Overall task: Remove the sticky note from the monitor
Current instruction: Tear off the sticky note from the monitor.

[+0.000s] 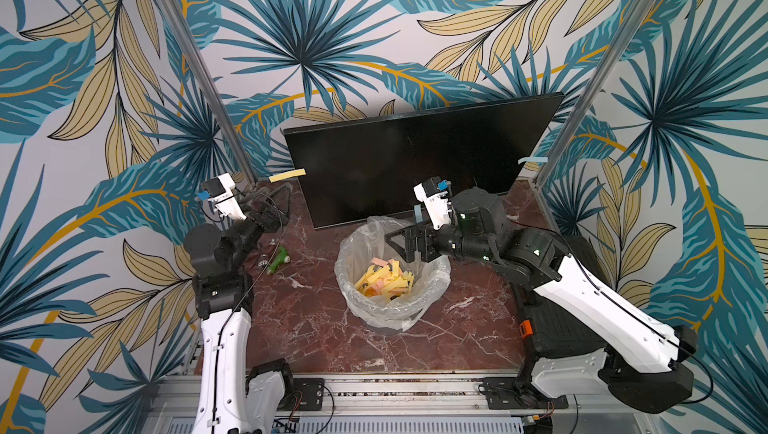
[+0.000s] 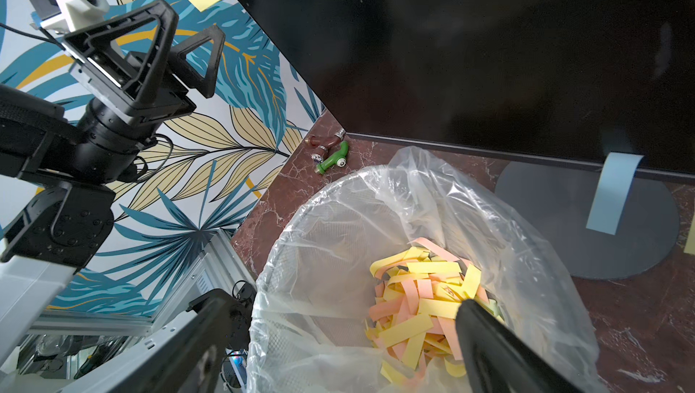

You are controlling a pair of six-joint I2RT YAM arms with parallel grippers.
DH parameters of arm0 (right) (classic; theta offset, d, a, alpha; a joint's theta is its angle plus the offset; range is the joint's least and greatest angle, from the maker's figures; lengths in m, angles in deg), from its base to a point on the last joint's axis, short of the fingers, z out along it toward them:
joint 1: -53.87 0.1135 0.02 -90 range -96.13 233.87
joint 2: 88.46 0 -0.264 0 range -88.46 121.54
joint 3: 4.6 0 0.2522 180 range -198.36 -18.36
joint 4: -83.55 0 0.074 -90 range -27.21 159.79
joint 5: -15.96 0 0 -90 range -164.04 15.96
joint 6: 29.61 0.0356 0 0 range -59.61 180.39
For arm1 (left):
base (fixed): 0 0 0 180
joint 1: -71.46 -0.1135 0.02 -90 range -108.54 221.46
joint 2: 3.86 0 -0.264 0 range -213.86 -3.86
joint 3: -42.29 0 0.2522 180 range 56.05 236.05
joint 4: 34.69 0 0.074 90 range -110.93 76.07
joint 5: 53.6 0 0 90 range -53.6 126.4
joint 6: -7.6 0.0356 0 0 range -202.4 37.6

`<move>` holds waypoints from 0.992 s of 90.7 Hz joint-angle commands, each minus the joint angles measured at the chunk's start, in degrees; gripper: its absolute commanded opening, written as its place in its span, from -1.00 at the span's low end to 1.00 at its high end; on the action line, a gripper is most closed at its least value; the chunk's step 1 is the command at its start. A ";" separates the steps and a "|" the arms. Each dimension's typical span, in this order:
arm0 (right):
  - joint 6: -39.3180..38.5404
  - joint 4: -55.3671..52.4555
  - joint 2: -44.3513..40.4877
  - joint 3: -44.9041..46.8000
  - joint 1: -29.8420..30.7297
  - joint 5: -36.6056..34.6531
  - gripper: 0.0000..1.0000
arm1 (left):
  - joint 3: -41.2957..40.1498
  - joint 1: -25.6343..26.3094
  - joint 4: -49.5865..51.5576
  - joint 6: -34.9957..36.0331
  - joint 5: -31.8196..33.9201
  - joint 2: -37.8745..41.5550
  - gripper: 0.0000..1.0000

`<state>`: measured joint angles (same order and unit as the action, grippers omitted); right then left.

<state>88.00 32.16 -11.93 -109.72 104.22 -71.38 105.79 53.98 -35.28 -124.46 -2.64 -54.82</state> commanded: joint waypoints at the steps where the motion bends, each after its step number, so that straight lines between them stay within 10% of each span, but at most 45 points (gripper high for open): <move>1: -0.57 -0.69 0.80 -1.11 0.10 0.42 0.94 | 3.36 -0.64 -4.22 -0.51 -3.34 -1.41 0.91; 58: 0.44 -0.69 0.85 -1.31 0.10 -0.12 0.94 | 5.71 -0.65 -7.94 -2.19 -6.01 -7.21 0.34; 90: 0.67 -0.77 0.73 -1.14 0.10 -0.29 0.93 | 4.99 -0.69 -7.02 -2.76 -6.87 -5.63 -0.68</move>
<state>88.07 32.16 -11.15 -109.83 104.22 -71.43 110.01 53.72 -41.49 -127.04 -8.59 -62.06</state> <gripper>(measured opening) 0.967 0.236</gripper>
